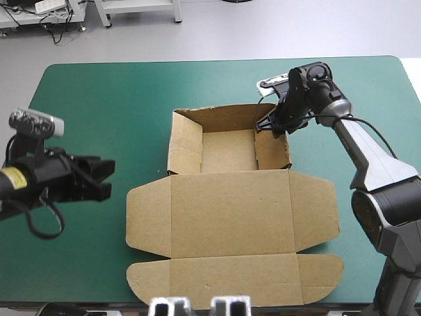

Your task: Fold the box

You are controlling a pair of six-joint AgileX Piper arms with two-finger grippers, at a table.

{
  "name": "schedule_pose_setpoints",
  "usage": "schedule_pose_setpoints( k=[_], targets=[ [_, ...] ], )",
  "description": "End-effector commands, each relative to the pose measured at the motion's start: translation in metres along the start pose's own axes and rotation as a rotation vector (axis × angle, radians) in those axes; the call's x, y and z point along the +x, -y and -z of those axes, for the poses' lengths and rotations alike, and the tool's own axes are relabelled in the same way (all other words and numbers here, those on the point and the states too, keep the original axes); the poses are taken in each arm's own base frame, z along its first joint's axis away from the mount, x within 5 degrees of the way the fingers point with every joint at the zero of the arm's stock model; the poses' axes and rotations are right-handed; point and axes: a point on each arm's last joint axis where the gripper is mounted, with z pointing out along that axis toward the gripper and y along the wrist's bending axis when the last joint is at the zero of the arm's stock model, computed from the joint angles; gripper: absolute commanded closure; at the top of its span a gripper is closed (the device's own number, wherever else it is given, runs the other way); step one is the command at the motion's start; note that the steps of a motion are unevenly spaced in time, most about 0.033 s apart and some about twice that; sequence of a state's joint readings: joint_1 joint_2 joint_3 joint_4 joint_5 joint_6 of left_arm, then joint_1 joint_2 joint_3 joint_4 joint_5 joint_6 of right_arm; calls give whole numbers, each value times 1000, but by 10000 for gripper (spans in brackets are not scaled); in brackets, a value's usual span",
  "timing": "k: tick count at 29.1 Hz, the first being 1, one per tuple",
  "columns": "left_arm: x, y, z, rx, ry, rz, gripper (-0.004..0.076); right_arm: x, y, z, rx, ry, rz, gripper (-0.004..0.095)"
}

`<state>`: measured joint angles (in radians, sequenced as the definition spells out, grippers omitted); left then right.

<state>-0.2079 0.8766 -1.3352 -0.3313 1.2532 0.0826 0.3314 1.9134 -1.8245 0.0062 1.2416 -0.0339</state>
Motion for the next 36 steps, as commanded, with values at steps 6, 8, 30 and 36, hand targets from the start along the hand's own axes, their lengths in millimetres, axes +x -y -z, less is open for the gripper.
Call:
schedule_pose_setpoints(
  k=[6,8,30,36],
  targets=[
    [57,6,29,-23,24,-33,495,0,5,22,59,53,10,915],
    [59,7,32,-25,36,-36,495,0,8,26,97,59,22,922],
    [60,7,34,-26,43,-16,495,109,254,78,290,56,-402,869],
    [60,7,34,-26,41,-16,494,115,265,56,301,-50,-412,546]
  ],
)
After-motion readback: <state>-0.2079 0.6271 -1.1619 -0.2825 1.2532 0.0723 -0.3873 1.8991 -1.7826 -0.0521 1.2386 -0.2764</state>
